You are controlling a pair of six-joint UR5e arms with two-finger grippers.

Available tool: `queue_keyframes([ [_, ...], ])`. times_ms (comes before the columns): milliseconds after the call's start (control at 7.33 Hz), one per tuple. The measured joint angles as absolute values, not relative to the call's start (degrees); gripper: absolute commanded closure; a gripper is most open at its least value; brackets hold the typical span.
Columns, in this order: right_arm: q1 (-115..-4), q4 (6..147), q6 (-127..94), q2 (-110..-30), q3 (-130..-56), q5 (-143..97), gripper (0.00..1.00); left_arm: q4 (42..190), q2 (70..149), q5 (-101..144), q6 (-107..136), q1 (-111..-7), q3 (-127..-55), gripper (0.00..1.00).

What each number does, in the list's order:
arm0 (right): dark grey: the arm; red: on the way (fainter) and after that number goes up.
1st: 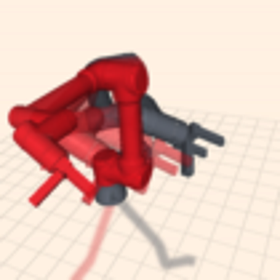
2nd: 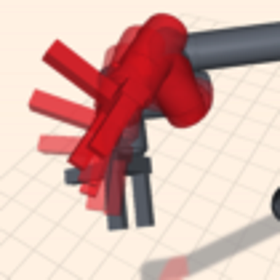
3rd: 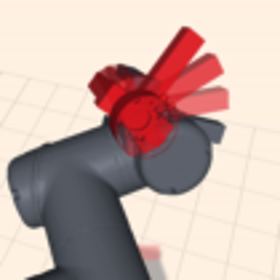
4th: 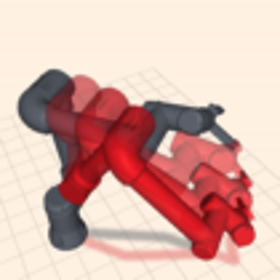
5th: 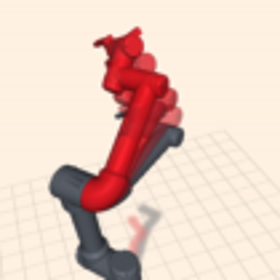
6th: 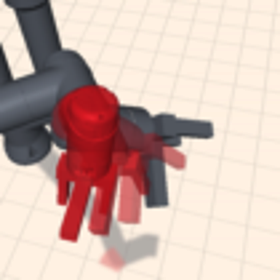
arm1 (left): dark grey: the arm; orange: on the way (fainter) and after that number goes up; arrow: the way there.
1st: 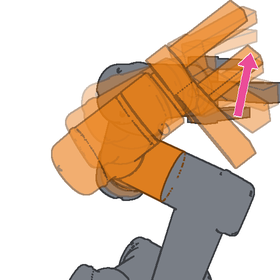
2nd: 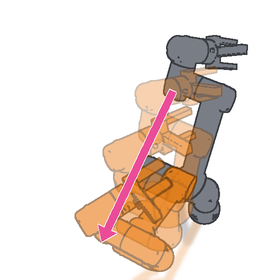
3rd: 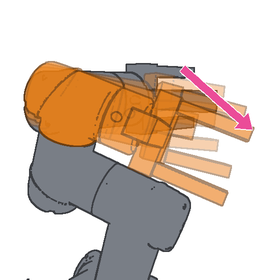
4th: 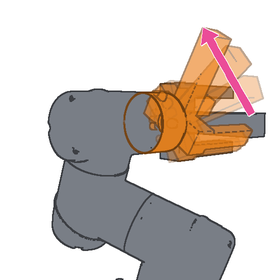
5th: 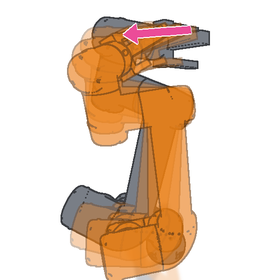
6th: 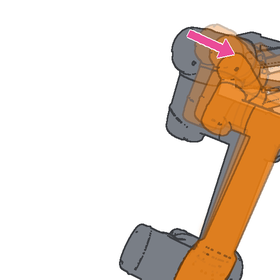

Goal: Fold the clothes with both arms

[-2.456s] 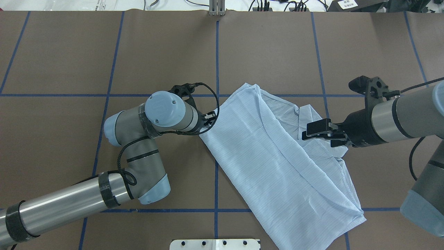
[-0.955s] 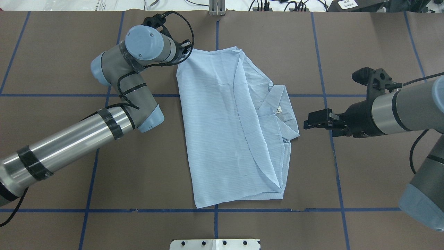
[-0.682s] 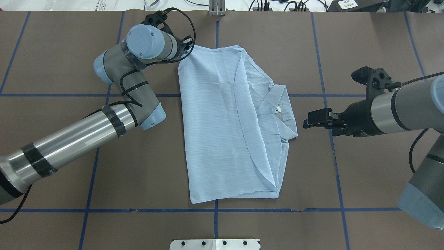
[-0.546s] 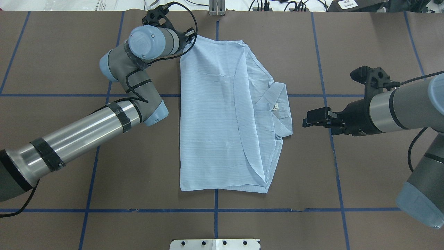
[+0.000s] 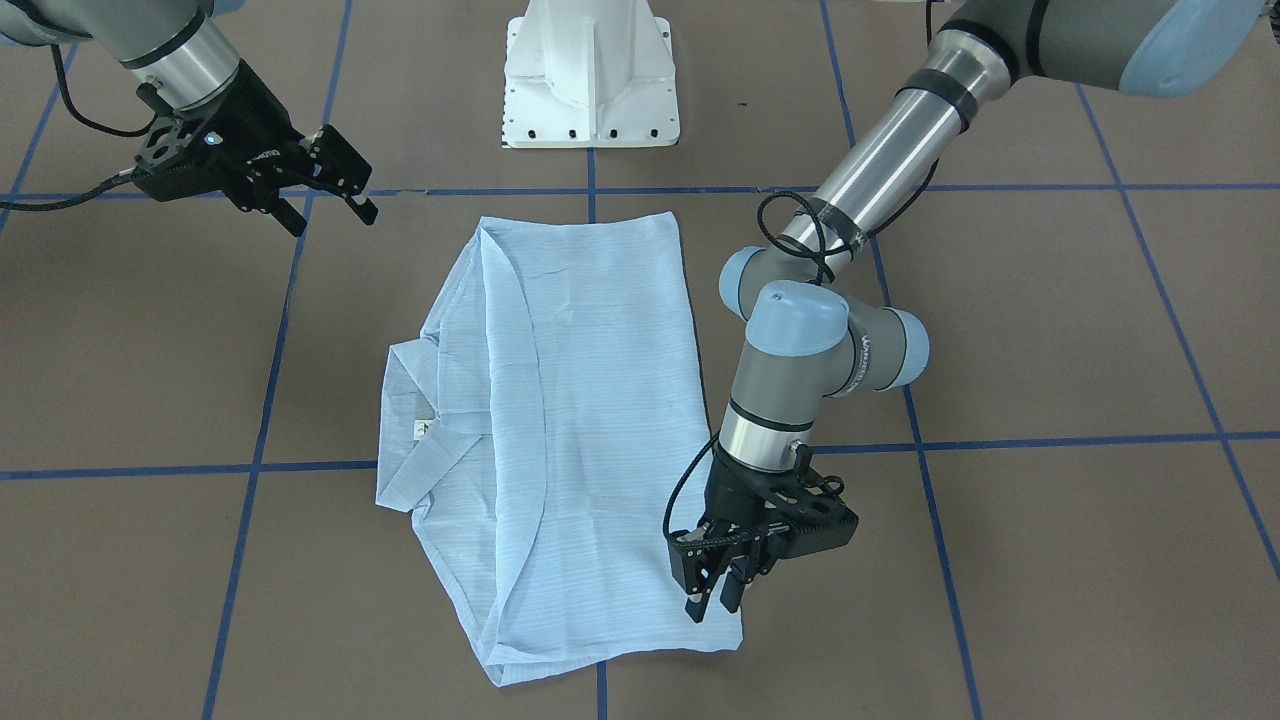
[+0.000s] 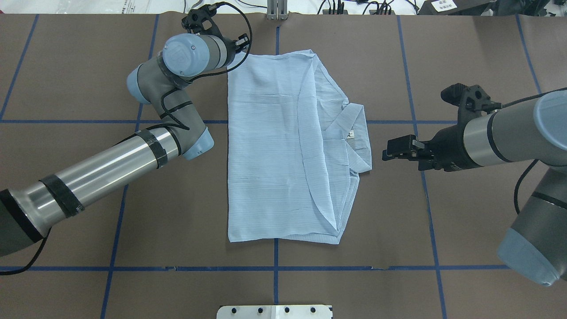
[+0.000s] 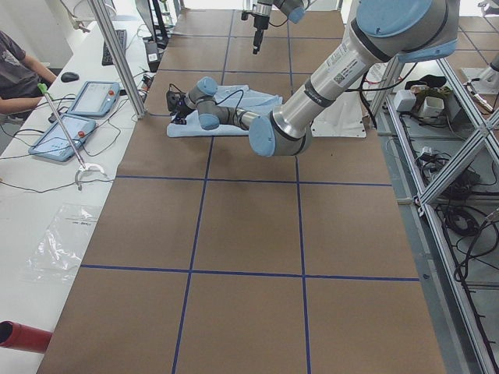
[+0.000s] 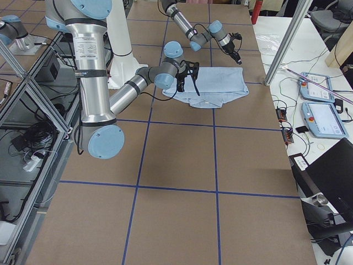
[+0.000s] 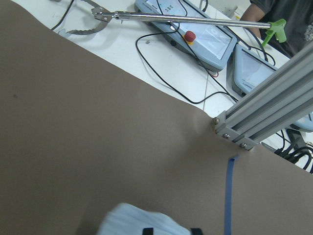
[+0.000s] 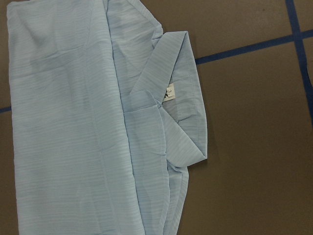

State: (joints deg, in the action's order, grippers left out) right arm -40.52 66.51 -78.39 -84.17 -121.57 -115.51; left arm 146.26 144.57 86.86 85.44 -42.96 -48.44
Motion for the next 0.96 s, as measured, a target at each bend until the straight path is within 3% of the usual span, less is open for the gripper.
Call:
queue_keyframes([
  [409, -36.4, 67.0, -77.6, -81.2, -117.6, -110.3, 0.0, 139.0, 139.9, 94.4, 80.5, -45.0, -58.4, 0.0],
  [682, -31.2, 70.5, -75.0, -76.7, -114.8, -103.5, 0.0, 130.2, 131.9, 98.6, 75.3, -45.4, -72.9, 0.0],
  [955, -25.4, 83.3, -71.2, -68.3, -113.1, -95.5, 0.0, 128.0, 122.3, 102.1, 72.0, -45.5, -86.2, 0.0],
])
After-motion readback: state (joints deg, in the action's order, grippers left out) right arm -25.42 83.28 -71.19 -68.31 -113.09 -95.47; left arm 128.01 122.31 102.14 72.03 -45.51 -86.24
